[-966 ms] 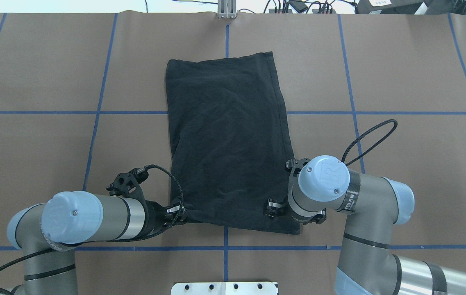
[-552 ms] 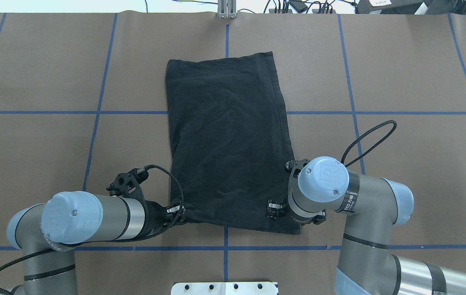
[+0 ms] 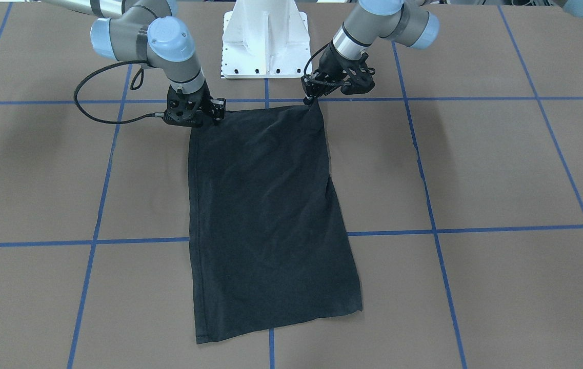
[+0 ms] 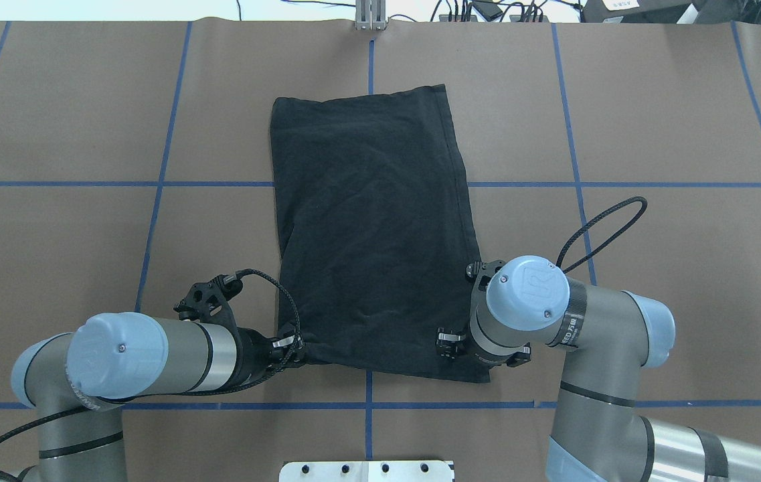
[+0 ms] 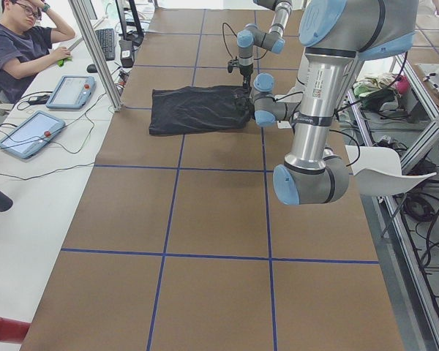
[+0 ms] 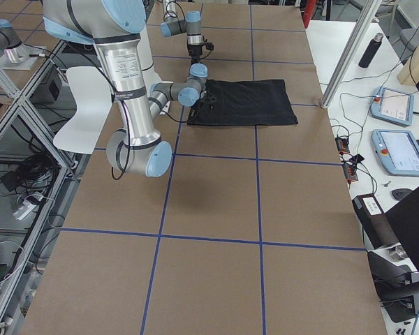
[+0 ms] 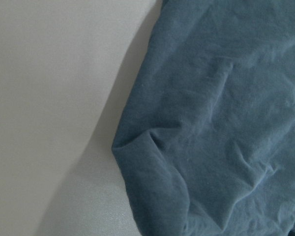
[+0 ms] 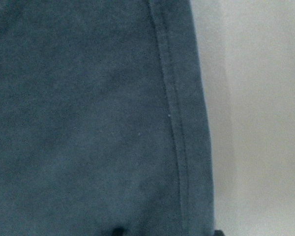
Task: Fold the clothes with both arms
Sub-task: 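Grasp the shirt's two near corners with both grippers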
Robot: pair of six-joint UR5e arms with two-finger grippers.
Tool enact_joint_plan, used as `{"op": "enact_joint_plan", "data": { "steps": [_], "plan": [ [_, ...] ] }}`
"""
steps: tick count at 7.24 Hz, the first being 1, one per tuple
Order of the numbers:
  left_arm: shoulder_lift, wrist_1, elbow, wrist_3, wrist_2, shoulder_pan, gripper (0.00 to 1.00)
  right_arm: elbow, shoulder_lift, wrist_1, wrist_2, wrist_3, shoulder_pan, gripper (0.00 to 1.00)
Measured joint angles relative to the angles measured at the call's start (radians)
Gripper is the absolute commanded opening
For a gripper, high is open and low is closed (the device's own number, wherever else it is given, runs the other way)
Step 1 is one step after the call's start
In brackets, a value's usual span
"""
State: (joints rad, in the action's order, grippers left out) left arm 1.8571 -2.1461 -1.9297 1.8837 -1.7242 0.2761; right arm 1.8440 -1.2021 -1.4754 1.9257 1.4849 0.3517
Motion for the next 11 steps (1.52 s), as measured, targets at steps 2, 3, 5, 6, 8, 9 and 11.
{"op": "enact_joint_plan", "data": {
  "steps": [2,3,5,6,8,9,11],
  "plan": [
    [0.001,0.000,0.000,0.000,0.000,0.000,0.00,0.001,0.000,0.001,0.002,0.000,0.001,0.42],
    [0.002,0.000,0.000,0.000,0.000,0.000,0.00,0.001,0.001,0.001,0.002,0.000,0.001,0.29],
    [0.002,0.000,0.000,0.000,0.000,0.000,0.00,0.002,0.001,0.001,0.000,0.000,0.000,0.00],
    [0.002,0.000,0.000,0.000,0.000,0.001,0.00,0.004,0.002,0.002,-0.001,0.000,0.000,0.00],
    [0.003,0.000,-0.001,0.000,0.000,0.002,0.00,0.024,0.005,0.009,0.003,0.003,0.010,0.00],
    [0.002,0.000,-0.005,0.000,0.000,0.002,0.00,0.044,0.008,0.011,0.012,0.008,0.018,0.00],
    [-0.002,0.011,-0.028,0.000,0.000,0.004,0.00,0.061,0.003,0.012,0.059,0.010,0.031,0.00]
  ]
}}
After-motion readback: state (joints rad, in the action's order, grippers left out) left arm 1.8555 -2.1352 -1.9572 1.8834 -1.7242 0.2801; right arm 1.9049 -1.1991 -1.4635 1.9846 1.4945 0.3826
